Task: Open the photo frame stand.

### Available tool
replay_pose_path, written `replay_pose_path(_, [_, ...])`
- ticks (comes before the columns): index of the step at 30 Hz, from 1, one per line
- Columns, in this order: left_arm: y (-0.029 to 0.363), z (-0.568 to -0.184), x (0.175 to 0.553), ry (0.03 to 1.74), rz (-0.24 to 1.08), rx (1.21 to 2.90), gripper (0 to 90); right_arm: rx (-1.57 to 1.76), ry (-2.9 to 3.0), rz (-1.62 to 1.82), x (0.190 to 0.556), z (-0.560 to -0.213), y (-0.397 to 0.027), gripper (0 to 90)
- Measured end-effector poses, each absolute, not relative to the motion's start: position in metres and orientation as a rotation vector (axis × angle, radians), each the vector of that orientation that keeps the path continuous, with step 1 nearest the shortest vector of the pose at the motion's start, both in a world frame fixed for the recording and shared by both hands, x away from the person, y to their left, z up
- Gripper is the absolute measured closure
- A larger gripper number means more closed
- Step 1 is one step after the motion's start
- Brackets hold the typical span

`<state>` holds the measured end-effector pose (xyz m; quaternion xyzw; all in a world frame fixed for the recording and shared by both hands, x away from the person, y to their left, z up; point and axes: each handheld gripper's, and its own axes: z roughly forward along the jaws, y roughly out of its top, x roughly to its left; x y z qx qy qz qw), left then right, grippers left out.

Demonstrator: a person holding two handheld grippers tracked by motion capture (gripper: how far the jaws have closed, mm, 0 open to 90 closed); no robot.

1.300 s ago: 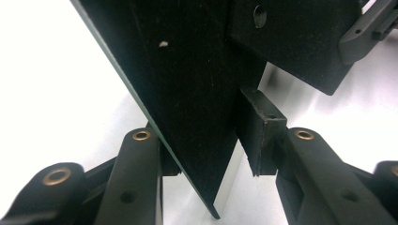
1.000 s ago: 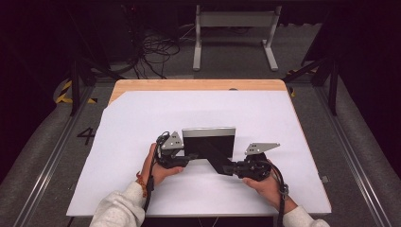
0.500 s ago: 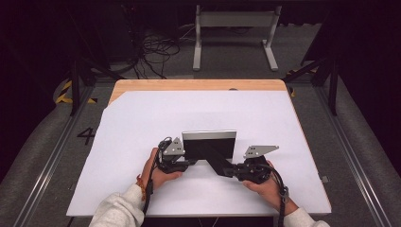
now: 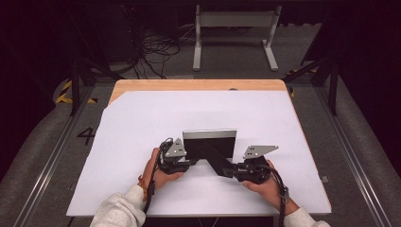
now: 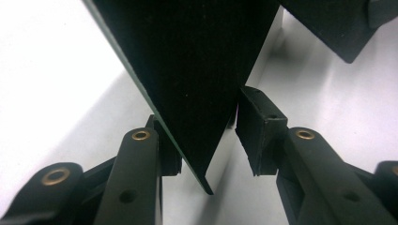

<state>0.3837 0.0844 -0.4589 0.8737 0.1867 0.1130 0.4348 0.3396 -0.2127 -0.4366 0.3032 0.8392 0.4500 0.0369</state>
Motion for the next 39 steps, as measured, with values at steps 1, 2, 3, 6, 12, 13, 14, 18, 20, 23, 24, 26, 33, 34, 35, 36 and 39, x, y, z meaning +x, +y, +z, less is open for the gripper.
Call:
replay_pose_path(1, [0.084, -0.459, 0.384, 0.465, 0.281, 2.175, 62.8, 0.931, 2.576, 1.381, 0.34, -0.437, -0.213, 76.4])
replay_pose_path(2, [0.083, -0.459, 0.384, 0.463, 0.294, 2.178, 62.8, 0.933, 2.577, 1.386, 0.34, -0.436, -0.213, 77.2])
replay_pose_path(3, [0.083, -0.459, 0.384, 0.464, 0.306, 2.18, 62.9, 0.932, 2.581, 1.389, 0.34, -0.437, -0.214, 78.0])
replay_pose_path(6, [0.081, -0.458, 0.385, 0.461, 0.334, 2.189, 63.5, 0.933, 2.589, 1.394, 0.34, -0.437, -0.214, 79.5])
replay_pose_path(12, [0.08, -0.457, 0.385, 0.469, 0.383, 2.192, 66.0, 0.931, 2.602, 1.386, 0.339, -0.438, -0.212, 81.2])
replay_pose_path(13, [0.08, -0.457, 0.385, 0.467, 0.39, 2.196, 65.8, 0.933, 2.601, 1.381, 0.339, -0.439, -0.212, 81.4])
replay_pose_path(14, [0.08, -0.457, 0.385, 0.468, 0.396, 2.196, 65.7, 0.932, 2.601, 1.383, 0.339, -0.439, -0.212, 81.5])
replay_pose_path(18, [0.081, -0.458, 0.386, 0.476, 0.413, 2.194, 65.0, 0.935, 2.603, 1.364, 0.339, -0.441, -0.21, 82.3])
replay_pose_path(20, [0.081, -0.458, 0.387, 0.478, 0.42, 2.192, 64.4, 0.937, 2.603, 1.358, 0.339, -0.441, -0.209, 82.6])
replay_pose_path(23, [0.082, -0.458, 0.387, 0.484, 0.424, 2.19, 63.5, 0.932, 2.602, 1.355, 0.339, -0.442, -0.208, 82.9])
replay_pose_path(24, [0.083, -0.458, 0.387, 0.488, 0.415, 2.182, 63.4, 0.935, 2.604, 1.355, 0.339, -0.443, -0.208, 83.0])
replay_pose_path(26, [0.085, -0.458, 0.388, 0.497, 0.402, 2.177, 62.1, 0.934, 2.604, 1.351, 0.339, -0.443, -0.208, 83.1])
replay_pose_path(33, [0.094, -0.452, 0.386, 0.502, 0.4, 2.141, 59.6, 0.932, 2.607, 1.345, 0.339, -0.444, -0.209, 83.3])
replay_pose_path(34, [0.097, -0.449, 0.385, 0.5, 0.402, 2.129, 59.5, 0.936, 2.612, 1.337, 0.338, -0.444, -0.209, 83.3])
replay_pose_path(35, [0.099, -0.448, 0.384, 0.496, 0.402, 2.123, 59.4, 0.937, 2.613, 1.338, 0.338, -0.445, -0.209, 83.3])
replay_pose_path(36, [0.101, -0.446, 0.383, 0.492, 0.403, 2.114, 59.6, 0.934, 2.611, 1.337, 0.338, -0.445, -0.209, 83.2])
replay_pose_path(39, [0.104, -0.443, 0.382, 0.481, 0.411, 2.103, 60.6, 0.931, 2.61, 1.335, 0.338, -0.444, -0.209, 83.2])
